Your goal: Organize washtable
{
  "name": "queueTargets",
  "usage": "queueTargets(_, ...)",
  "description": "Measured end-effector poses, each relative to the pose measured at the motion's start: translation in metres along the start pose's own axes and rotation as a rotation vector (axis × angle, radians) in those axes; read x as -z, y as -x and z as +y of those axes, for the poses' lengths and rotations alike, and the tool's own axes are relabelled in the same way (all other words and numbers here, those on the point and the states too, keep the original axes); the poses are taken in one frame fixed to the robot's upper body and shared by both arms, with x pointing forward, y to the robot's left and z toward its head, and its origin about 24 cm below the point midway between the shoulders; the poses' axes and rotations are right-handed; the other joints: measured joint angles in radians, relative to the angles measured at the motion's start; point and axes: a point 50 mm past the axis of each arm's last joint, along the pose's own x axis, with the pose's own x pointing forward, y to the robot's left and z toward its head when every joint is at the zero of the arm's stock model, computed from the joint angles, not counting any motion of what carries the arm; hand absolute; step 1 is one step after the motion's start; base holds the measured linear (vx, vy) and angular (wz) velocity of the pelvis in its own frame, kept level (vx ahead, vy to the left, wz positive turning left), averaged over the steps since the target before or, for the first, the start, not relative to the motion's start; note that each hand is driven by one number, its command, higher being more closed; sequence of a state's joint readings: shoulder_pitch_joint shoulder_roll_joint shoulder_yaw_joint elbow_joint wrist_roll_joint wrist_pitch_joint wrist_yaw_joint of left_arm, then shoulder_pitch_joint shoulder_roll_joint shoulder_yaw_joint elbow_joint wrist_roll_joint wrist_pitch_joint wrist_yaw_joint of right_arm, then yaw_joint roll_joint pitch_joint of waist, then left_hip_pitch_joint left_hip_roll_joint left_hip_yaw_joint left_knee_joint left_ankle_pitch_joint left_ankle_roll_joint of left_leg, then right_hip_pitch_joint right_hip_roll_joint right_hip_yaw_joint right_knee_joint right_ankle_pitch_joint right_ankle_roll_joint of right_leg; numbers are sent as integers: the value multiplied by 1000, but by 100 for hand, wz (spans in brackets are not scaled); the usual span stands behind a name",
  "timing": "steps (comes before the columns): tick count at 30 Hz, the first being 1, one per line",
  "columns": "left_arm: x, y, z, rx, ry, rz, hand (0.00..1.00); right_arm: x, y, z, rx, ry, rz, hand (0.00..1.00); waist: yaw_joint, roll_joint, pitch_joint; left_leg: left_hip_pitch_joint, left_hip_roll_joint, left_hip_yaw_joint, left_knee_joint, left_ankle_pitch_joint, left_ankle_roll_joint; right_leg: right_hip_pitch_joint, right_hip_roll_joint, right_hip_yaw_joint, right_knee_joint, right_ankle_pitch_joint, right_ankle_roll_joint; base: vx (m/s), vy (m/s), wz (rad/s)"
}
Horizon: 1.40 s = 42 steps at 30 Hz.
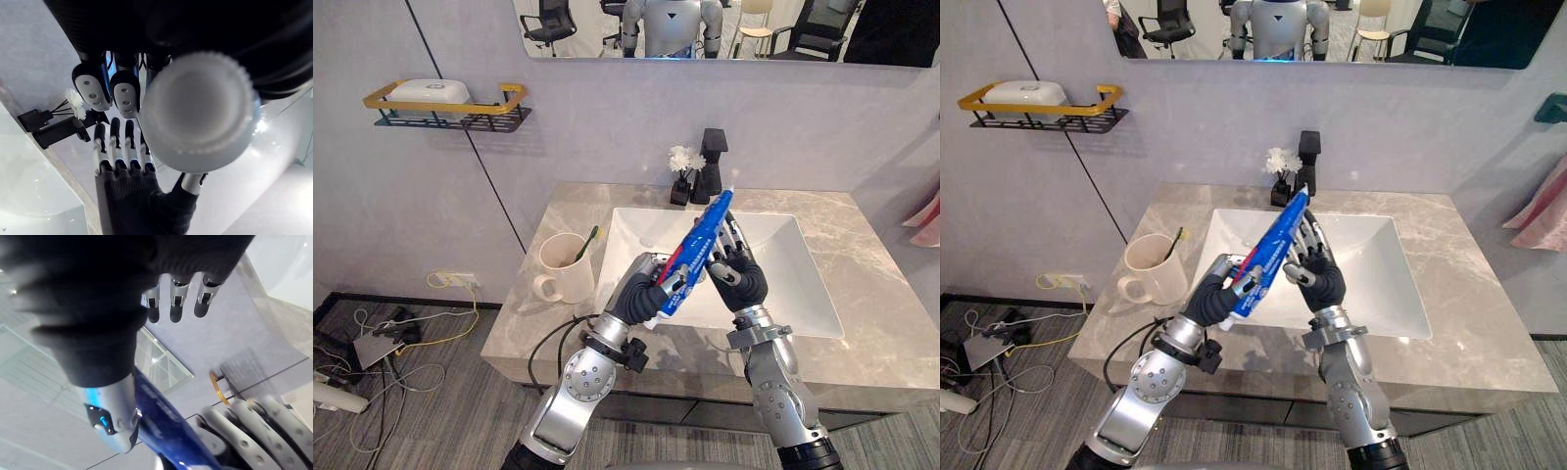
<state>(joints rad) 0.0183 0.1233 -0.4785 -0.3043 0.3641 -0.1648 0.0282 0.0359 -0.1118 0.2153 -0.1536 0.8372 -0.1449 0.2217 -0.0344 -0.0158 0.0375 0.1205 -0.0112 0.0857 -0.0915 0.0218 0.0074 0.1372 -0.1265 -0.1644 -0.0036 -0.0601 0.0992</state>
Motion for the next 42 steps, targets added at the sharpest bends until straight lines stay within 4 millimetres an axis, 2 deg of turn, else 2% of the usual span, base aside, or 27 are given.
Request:
queueTargets(5,3,1,-6,21,10,16,100,10,1,2,1,-54,30,0,1,-10,-6,1,0,-1,0,1,0,1,0,0,1,0,0,-13,-6,0)
queueTargets(11,4,1,-9,22,15,19,100,13,-1,7,-25,-62,46,0,5,-16,-10,1,-2,-5,0,3,0,1,-2,-2,2,0,0,0,0,0)
queueTargets(18,5,0,-14,43,20,21,100,8,-5,5,-48,-35,56,0,13,-18,-10,0,-6,-10,-2,10,3,1,-7,-9,5,0,0,-21,-7,3)
queueTargets(23,11,1,-19,66,31,45,100,3,-10,5,-63,-20,45,0,20,-30,-8,0,-7,-18,-3,14,3,-2,-7,-19,6,0,0,-36,-13,5)
queueTargets(24,13,2,-21,73,33,53,100,2,-11,5,-64,-18,43,100,20,-33,-7,-1,-7,-18,-3,15,3,-2,-8,-19,6,0,0,0,0,0)
queueTargets(42,33,15,-27,100,49,138,100,5,-13,6,-66,-21,67,100,19,-40,-1,-4,-8,-23,-4,15,3,-4,-8,-21,6,0,1,0,0,0)
